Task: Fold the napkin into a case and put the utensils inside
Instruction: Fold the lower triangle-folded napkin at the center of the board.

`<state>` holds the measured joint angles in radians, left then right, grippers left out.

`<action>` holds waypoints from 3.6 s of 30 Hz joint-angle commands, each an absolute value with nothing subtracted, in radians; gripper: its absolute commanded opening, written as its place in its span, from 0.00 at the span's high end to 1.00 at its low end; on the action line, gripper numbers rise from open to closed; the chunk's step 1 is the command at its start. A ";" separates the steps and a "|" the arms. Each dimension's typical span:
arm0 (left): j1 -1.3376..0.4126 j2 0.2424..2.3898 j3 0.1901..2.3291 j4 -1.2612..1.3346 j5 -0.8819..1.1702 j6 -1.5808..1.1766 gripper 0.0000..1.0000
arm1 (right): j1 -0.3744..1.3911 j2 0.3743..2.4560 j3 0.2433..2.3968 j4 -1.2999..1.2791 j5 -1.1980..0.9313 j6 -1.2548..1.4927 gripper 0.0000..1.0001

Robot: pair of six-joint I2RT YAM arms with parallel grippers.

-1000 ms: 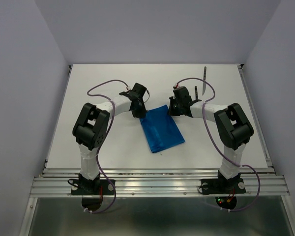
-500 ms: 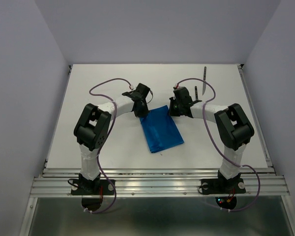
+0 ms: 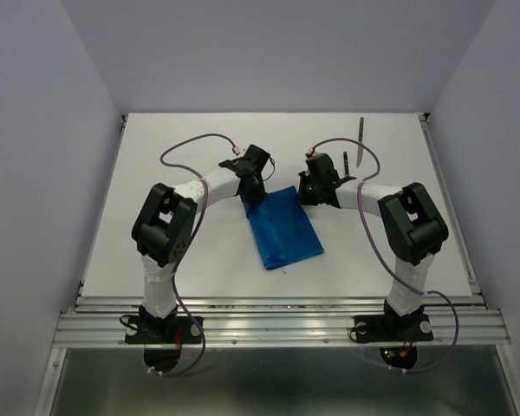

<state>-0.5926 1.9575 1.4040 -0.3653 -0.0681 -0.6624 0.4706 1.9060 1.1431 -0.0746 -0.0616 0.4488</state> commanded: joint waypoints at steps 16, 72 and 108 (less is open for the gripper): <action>-0.624 1.999 1.499 -0.429 -0.136 -0.661 0.58 | 0.468 1.870 1.118 -0.089 -0.072 0.451 0.93; -0.635 2.079 1.578 -0.454 -0.100 -0.788 1.00 | 0.468 1.845 1.045 -0.040 -0.107 0.480 0.94; -0.611 2.095 1.566 -0.445 -0.092 -0.824 1.00 | 0.468 1.725 1.029 -0.061 -0.068 0.497 0.42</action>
